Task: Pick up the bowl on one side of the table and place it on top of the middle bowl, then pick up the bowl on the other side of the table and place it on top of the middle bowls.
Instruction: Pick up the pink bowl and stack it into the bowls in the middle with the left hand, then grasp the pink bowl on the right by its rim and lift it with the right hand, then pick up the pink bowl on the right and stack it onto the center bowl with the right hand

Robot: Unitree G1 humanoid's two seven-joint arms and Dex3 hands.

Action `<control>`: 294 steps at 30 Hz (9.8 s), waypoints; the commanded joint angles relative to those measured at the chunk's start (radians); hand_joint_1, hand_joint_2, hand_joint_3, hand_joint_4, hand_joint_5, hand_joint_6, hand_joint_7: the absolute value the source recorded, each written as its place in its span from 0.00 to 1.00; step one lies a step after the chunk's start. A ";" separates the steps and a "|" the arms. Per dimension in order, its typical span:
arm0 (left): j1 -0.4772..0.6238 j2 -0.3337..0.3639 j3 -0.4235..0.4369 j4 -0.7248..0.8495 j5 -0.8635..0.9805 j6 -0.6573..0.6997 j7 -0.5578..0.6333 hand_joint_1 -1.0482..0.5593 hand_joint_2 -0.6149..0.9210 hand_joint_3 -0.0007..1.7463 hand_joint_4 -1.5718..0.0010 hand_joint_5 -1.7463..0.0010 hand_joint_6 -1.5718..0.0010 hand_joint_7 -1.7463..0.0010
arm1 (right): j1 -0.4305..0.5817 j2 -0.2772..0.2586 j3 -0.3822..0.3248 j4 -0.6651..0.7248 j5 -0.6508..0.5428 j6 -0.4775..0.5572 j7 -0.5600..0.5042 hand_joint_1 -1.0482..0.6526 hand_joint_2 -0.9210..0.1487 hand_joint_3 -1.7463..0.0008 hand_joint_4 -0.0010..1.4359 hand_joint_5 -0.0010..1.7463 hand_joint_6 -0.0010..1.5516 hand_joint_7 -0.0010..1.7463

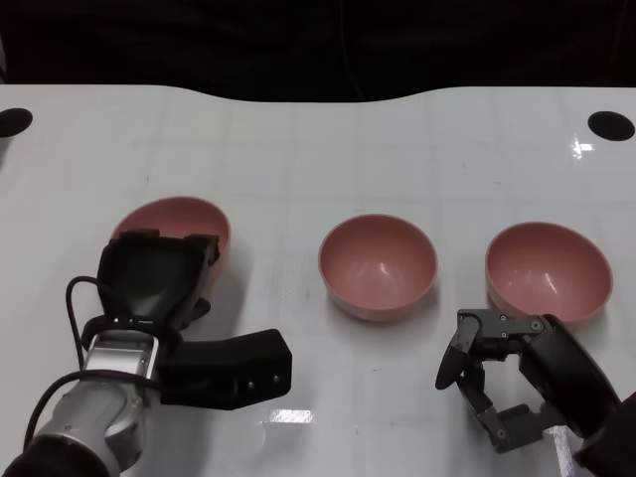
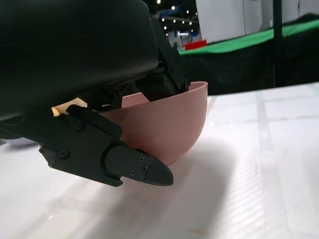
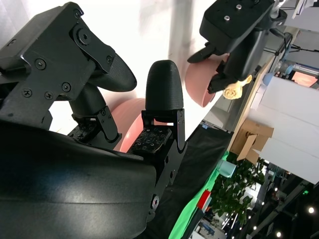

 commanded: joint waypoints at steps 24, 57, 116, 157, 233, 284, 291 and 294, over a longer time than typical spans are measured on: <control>-0.032 0.002 0.020 -0.212 0.021 -0.184 0.012 0.49 0.97 0.10 0.47 0.00 0.46 0.29 | 0.005 -0.013 0.004 -0.006 0.003 -0.009 -0.002 0.56 0.61 0.17 0.60 1.00 0.54 0.74; -0.155 -0.165 -0.045 0.023 -0.032 -0.383 -0.008 0.48 0.71 0.63 0.45 0.00 0.52 0.12 | -0.002 -0.012 0.013 0.001 0.018 -0.010 0.020 0.56 0.60 0.18 0.60 0.99 0.53 0.76; -0.082 -0.045 -0.109 -0.202 -0.026 -0.216 -0.512 0.31 1.00 0.20 1.00 0.82 0.90 0.99 | -0.003 -0.031 0.033 -0.009 0.051 0.024 0.106 0.56 0.61 0.16 0.58 1.00 0.51 0.78; 0.127 0.100 0.143 -0.231 -0.256 -0.680 -0.205 0.46 1.00 0.15 0.82 0.71 0.76 0.93 | -0.004 -0.036 0.024 -0.020 0.012 0.018 0.055 0.55 0.58 0.17 0.60 1.00 0.53 0.76; 0.569 -0.025 0.491 -0.265 -0.553 -0.970 -0.208 0.69 0.61 0.85 0.46 0.01 0.50 0.14 | -0.208 -0.293 0.253 -0.261 -0.886 0.862 -0.176 0.36 0.07 0.99 0.35 0.06 0.30 0.01; 0.555 -0.026 0.476 -0.245 -0.541 -0.937 -0.240 0.67 0.62 0.82 0.45 0.01 0.51 0.13 | -0.555 -0.115 0.338 0.015 -0.691 0.320 -0.628 0.54 0.63 0.24 0.68 1.00 0.54 0.89; 0.558 -0.024 0.466 -0.254 -0.535 -0.929 -0.245 0.67 0.63 0.82 0.46 0.01 0.51 0.13 | -0.575 -0.098 0.380 0.092 -0.710 0.307 -0.613 0.54 0.62 0.30 0.67 1.00 0.52 0.91; 0.560 -0.024 0.463 -0.260 -0.530 -0.919 -0.244 0.67 0.63 0.82 0.47 0.01 0.51 0.14 | -0.576 -0.100 0.390 0.112 -0.711 0.307 -0.606 0.53 0.54 0.35 0.66 1.00 0.50 0.92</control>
